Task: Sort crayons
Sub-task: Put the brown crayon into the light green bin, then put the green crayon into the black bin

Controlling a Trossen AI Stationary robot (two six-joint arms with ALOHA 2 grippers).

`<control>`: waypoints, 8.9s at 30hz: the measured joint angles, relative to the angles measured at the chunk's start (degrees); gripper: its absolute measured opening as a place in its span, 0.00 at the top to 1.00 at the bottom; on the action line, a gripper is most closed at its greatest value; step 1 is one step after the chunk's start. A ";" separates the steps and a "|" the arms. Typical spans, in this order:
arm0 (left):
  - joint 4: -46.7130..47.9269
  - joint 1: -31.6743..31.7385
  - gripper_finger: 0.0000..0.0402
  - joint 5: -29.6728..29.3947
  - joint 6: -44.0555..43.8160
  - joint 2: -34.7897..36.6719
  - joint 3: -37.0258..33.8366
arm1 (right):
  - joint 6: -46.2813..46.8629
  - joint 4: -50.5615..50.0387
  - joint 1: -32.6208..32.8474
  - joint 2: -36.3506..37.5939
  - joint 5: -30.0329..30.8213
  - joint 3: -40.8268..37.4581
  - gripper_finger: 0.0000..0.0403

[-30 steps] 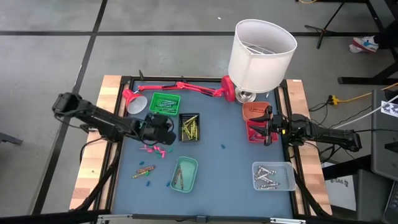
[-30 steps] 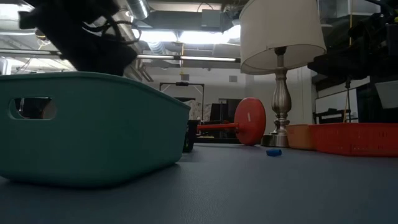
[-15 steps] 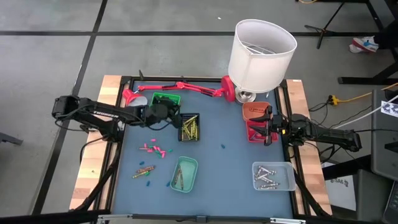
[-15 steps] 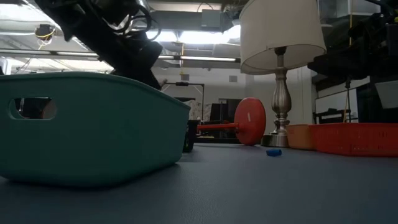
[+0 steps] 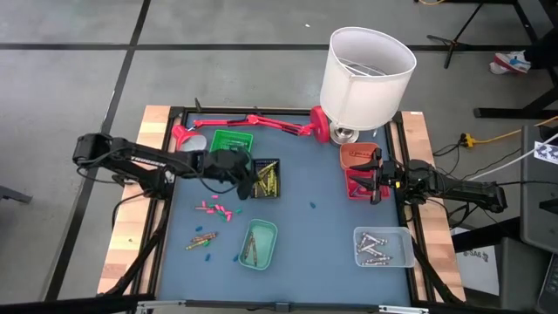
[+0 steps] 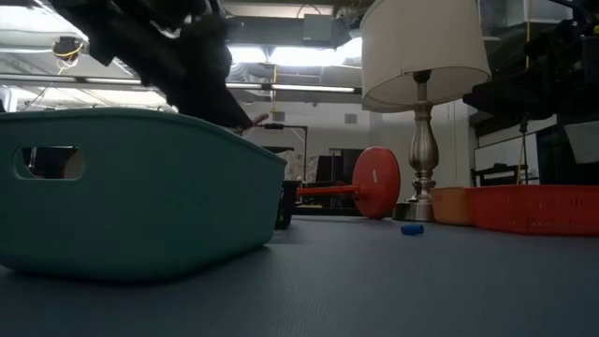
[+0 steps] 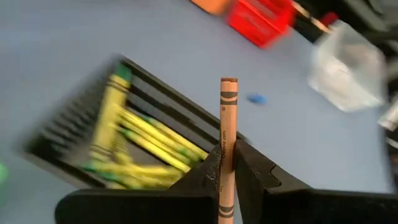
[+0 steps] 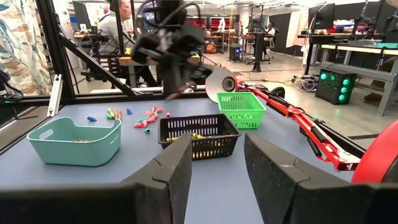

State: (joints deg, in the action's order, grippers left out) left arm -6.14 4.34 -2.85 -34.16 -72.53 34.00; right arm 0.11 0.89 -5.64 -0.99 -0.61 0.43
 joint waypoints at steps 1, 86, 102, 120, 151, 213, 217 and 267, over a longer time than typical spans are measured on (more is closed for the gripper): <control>0.00 -1.40 0.96 0.64 -1.41 0.00 0.00 | 0.01 0.00 0.01 0.01 0.01 0.00 0.63; 49.43 -32.33 0.80 -9.65 -10.36 17.86 -0.02 | -0.02 0.00 -0.01 0.02 0.01 0.00 0.63; 54.32 -32.35 0.80 -6.41 -12.41 16.92 -8.81 | -0.02 0.00 0.01 0.00 0.00 0.00 0.63; 46.32 -32.35 0.80 -4.68 -13.41 17.09 -15.41 | 0.00 0.00 -0.01 -0.01 0.01 0.00 0.63; 45.68 -32.30 0.96 -4.97 -13.32 16.92 -12.91 | 0.01 0.00 -0.01 -0.01 0.01 0.00 0.63; -28.37 -39.65 0.96 -15.63 -23.28 -17.20 -9.46 | -0.01 0.02 0.00 0.00 0.00 0.00 0.63; -28.34 -39.63 0.95 -16.28 -23.33 -17.20 -9.46 | 0.01 0.02 0.00 0.00 0.01 0.00 0.63; 5.19 -28.57 0.85 -2.82 -13.89 8.34 -9.46 | 0.00 0.02 -0.01 0.01 0.01 0.00 0.63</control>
State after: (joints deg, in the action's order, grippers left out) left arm -0.94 -24.23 -5.68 -48.05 -64.20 24.53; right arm 0.12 0.90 -5.65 -0.98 -0.60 0.43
